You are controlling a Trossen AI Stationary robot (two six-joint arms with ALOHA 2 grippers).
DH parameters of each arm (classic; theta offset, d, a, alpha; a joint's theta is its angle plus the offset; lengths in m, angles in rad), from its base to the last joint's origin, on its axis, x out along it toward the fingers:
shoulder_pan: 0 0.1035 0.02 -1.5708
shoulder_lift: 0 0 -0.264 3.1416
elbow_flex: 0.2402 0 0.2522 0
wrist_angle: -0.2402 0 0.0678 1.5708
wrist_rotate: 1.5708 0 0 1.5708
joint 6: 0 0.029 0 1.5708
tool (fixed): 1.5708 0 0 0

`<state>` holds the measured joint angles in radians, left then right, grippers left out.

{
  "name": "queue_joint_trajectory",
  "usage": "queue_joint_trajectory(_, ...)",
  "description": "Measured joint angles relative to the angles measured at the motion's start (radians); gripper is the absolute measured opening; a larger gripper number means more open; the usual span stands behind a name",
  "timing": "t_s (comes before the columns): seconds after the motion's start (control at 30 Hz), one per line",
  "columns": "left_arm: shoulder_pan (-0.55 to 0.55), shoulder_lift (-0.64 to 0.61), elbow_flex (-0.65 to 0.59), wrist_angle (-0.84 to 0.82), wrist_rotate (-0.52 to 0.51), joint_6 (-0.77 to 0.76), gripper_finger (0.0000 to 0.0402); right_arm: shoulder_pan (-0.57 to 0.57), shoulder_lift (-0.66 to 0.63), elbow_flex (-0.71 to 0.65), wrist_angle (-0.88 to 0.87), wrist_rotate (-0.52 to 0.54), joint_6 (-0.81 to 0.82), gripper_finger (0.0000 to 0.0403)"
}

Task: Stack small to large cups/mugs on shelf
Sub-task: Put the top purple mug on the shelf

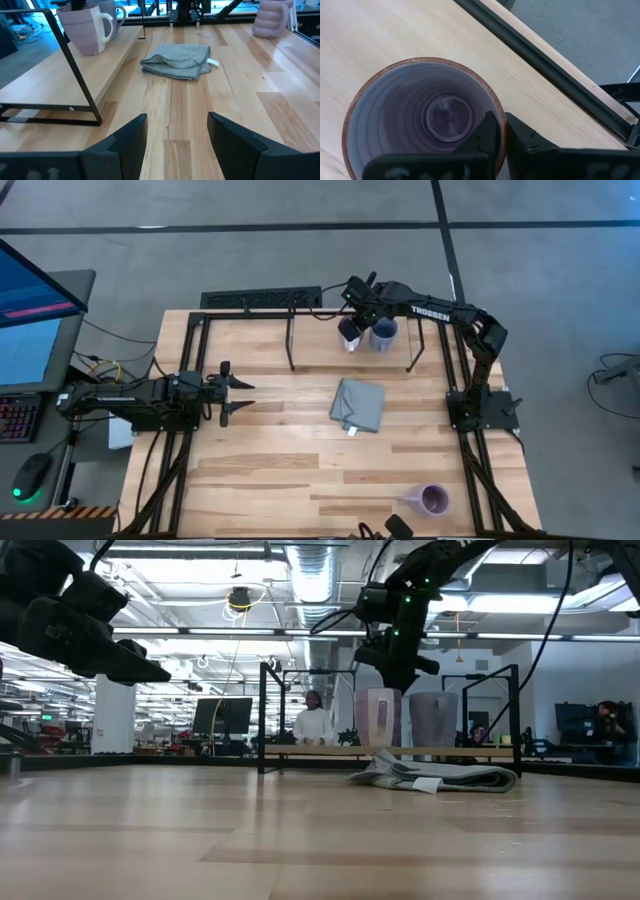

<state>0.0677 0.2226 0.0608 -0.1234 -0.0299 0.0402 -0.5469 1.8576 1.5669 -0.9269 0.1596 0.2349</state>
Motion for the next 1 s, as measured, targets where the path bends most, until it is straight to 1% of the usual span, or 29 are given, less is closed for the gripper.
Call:
queue_joint_trajectory(0.5,0.0,0.0,0.0,0.0,0.0,0.0,0.0199,0.002,0.001,-0.001,0.007,0.0,-0.011,0.0042)
queue_joint_trajectory(0.67,0.0,0.0,0.0,0.0,0.0,0.0,0.0199,0.002,0.003,-0.002,0.03,0.003,-0.053,0.005)
queue_joint_trajectory(1.0,0.0,0.0,0.0,0.0,0.0,0.0,0.0199,0.003,0.003,-0.003,0.032,0.004,-0.053,0.0051)
